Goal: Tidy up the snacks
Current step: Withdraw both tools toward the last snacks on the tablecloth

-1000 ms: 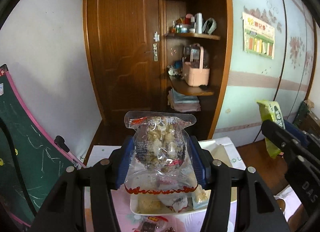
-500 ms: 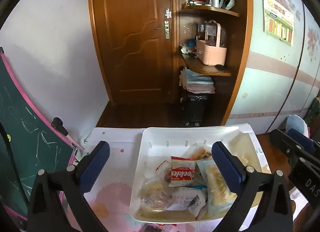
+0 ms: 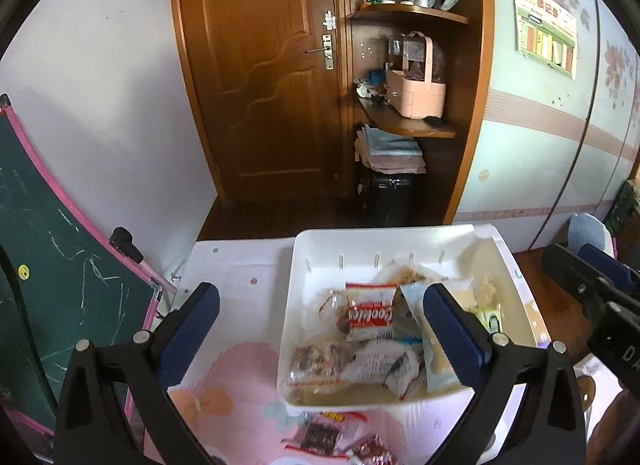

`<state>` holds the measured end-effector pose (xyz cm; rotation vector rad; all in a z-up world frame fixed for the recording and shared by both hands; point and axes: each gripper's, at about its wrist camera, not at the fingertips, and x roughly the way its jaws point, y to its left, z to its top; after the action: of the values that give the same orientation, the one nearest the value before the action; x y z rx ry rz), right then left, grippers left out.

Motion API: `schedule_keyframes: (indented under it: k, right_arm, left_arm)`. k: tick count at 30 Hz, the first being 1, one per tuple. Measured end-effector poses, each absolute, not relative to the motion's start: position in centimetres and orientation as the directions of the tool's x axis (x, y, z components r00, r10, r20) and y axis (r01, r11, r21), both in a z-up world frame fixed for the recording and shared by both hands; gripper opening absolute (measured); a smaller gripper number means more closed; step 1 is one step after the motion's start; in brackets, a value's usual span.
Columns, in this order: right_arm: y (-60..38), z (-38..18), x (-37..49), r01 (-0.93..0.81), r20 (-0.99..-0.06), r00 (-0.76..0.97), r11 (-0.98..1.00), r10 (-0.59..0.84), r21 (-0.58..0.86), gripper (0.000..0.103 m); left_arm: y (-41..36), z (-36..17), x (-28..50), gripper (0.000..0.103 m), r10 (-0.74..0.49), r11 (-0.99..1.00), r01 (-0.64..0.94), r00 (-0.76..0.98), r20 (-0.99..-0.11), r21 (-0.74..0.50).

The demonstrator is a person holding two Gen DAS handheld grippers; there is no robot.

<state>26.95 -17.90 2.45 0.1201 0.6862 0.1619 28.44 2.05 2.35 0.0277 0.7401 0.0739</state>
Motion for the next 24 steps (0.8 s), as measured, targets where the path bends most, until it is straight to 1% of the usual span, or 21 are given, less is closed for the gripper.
schedule_keyframes:
  k: [7, 15, 20, 24]
  right_arm:
    - [-17.3, 2.3, 23.0, -0.126, -0.627, 0.756, 0.982, 0.187, 0.141, 0.065]
    - [-16.5, 2.5, 19.2, -0.153, -0.624, 0.758, 0.982, 0.189, 0.111, 0.065]
    - [-15.2, 1.1, 17.8, -0.203, -0.65, 0.734, 0.977, 0.198, 0.068, 0.065]
    - [-14.2, -1.0, 17.4, -0.233, -0.679, 0.707, 0.971, 0.199, 0.041, 0.065]
  left_arm:
    - [2.9, 3.1, 23.7, 0.102, 0.093, 0.995, -0.042, 0.74, -0.666, 0.092]
    - [4.6, 3.8, 19.0, 0.102, 0.093, 0.993, -0.025, 0.751, -0.654, 0.112]
    - [5.4, 2.7, 17.1, 0.102, 0.08, 0.99, 0.016, 0.742, -0.666, 0.137]
    - [6.0, 0.3, 16.5, 0.102, 0.06, 0.987, 0.062, 0.711, -0.7, 0.147]
